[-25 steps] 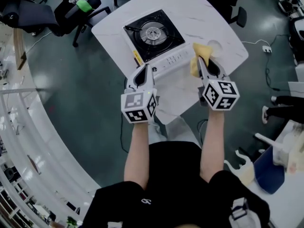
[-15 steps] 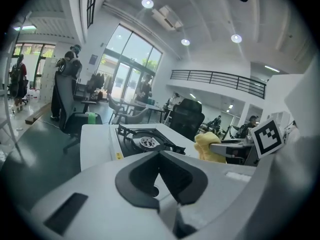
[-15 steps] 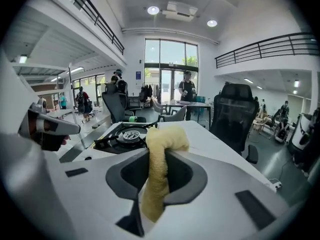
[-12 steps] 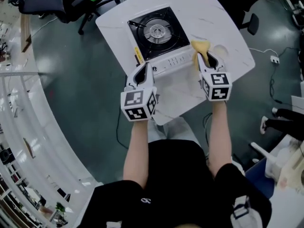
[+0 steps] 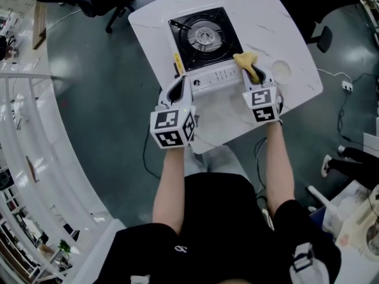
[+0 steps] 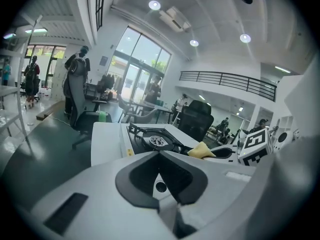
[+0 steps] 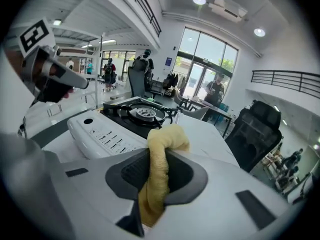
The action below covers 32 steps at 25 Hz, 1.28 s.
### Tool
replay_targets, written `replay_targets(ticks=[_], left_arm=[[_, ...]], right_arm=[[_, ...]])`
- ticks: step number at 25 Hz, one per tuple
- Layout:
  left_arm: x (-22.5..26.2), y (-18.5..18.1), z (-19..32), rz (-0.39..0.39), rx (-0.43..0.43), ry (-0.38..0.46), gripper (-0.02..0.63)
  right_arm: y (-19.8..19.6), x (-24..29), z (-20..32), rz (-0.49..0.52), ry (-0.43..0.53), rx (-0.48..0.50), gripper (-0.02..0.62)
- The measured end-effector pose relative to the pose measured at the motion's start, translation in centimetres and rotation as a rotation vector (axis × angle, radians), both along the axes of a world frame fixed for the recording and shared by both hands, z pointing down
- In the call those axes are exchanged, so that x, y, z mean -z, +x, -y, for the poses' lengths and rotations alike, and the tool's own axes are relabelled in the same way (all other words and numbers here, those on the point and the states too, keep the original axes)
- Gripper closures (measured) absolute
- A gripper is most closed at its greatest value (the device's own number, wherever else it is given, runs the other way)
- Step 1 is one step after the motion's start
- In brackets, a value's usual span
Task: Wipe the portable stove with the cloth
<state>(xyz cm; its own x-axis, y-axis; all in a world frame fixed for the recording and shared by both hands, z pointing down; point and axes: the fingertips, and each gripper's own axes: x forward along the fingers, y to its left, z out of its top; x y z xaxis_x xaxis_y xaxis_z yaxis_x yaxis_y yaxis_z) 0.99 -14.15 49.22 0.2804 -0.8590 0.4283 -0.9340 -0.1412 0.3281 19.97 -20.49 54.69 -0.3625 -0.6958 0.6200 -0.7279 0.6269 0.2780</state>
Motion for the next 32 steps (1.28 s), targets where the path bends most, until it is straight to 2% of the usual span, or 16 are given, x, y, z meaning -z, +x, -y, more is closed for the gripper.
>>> replay_targets(ticks=[4,6,12,23,32], left_arm=[[-0.8,-0.4,-0.3,0.013,0.026,-0.022,0.612],[-1.0,-0.6,-0.4,0.022,0.037,-0.031,0.612],[0.2,-0.2,-0.3,0.063,0.029,-0.023,0.612],[1.2,-2.8,-1.0,0.137,0.076,-0.025,0.612],[1.3,-3.5,-2.6,0.185,0.086,-0.048,0.612]], right_arm=[[-1.0,-1.0,-0.7,-0.105,0.006,0.075,0.538],[-1.5,-1.2,-0.9,-0.126,-0.001,0.098,0.538],[-3.7,-1.2,-1.7,-0.131,0.015,0.155,0.538],[-8.0,-1.4,-3.4,-0.09,-0.008,0.241,0.538],[-11.0,-1.2,-5.0,-0.057,-0.014,0.298,0.538]])
